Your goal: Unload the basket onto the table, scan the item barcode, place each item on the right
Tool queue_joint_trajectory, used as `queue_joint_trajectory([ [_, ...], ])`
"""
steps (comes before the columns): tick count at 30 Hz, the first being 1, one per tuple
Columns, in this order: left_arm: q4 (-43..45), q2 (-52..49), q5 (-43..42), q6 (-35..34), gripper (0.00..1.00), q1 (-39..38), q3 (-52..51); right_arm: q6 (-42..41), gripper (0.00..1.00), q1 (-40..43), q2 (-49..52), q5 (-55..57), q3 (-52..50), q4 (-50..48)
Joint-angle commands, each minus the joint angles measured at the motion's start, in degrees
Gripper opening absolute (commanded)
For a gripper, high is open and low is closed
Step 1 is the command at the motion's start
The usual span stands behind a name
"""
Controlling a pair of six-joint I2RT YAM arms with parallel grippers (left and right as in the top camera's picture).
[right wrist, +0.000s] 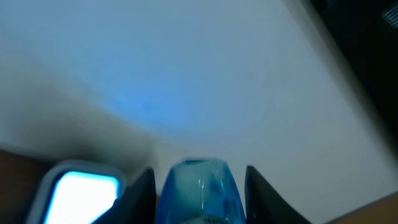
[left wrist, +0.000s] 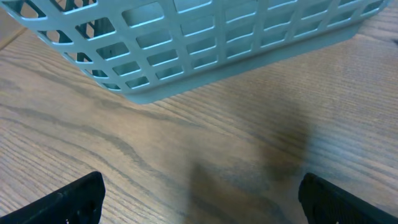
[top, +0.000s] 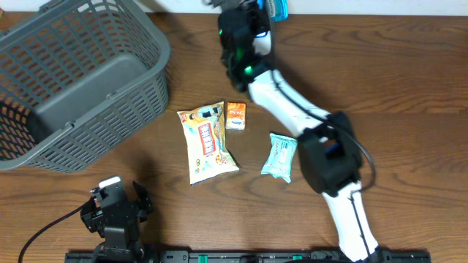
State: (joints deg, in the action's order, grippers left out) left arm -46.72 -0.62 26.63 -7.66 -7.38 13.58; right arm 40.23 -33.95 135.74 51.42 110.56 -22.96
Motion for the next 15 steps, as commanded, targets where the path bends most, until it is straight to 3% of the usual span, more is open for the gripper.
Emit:
queue_joint_trajectory([
  [1,-2.51,0.37,-0.52,-0.57,1.00,-0.13,-1.07,28.92,0.01,-0.22,6.43,10.03,4.55,-8.22],
  [8,-2.51,0.37,-0.52,-0.57,1.00,-0.13,-1.09,27.69,0.01,-0.98,14.56,11.23,12.94,-8.04],
  [15,-2.51,0.37,-0.52,-0.57,1.00,-0.13,-1.07,23.04,0.01,-2.60,15.02,10.16,13.42,-5.97],
])
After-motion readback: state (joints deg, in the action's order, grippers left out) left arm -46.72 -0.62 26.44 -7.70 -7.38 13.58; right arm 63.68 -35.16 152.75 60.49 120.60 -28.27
